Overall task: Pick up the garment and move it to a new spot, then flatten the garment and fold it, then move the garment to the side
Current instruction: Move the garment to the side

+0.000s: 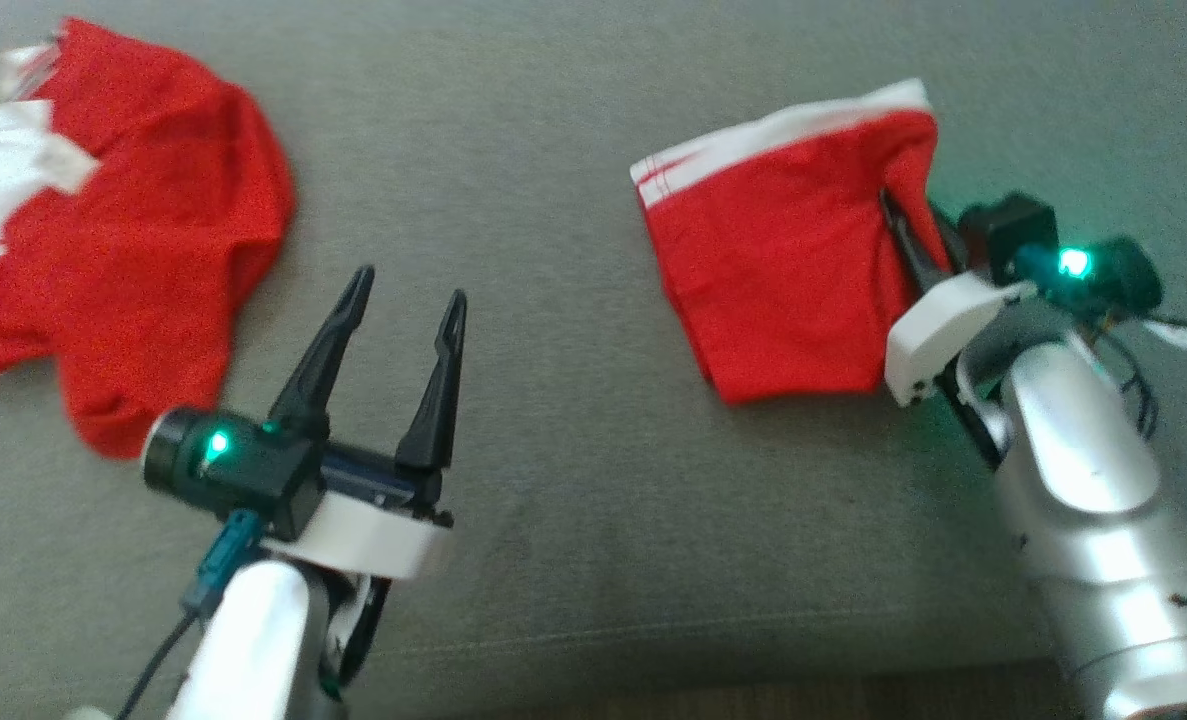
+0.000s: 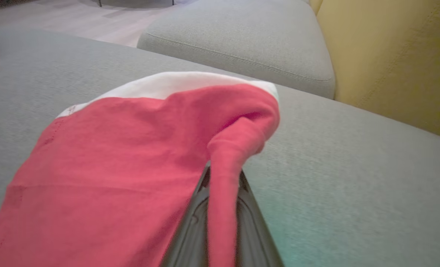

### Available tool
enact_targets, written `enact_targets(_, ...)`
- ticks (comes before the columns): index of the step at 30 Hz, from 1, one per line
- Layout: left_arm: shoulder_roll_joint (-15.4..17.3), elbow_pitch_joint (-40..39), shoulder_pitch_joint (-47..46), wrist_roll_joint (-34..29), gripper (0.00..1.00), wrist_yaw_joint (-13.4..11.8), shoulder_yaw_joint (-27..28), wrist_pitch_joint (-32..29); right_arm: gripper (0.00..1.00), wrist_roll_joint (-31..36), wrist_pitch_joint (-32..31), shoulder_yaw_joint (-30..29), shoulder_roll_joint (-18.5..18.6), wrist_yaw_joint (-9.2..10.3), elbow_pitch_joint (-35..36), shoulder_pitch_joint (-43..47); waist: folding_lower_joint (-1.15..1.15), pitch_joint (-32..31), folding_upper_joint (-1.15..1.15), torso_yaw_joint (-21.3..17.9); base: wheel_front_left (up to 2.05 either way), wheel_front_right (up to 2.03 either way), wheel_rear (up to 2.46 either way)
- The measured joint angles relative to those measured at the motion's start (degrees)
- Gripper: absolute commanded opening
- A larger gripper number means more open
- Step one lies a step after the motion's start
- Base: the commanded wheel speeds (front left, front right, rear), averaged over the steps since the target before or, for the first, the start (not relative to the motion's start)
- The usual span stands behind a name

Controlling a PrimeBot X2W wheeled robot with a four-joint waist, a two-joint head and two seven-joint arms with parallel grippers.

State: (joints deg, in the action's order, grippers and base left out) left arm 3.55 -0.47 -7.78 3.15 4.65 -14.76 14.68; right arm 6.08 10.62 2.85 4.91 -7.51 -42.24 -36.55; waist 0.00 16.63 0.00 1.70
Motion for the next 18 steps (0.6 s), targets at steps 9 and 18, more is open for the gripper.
enact_targets(9, 5.88, -2.44, -8.56, -2.23, 1.0, 2.35, -3.86, 0.02, 0.0, -0.67, -2.89, 4.72, 6.98, 0.0, 6.05, -5.41, 0.0, 6.9, 0.0, -7.49, 0.0, 0.0, 0.0)
enact_targets(18, 11.61, -3.81, -14.93, -2.55, 1.0, 2.47, -7.68, 0.02, 0.0, 0.32, -5.24, -0.68, 8.5, 0.0, 11.85, -8.78, 0.01, 13.91, 0.0, -14.86, 0.0, 0.0, 0.0)
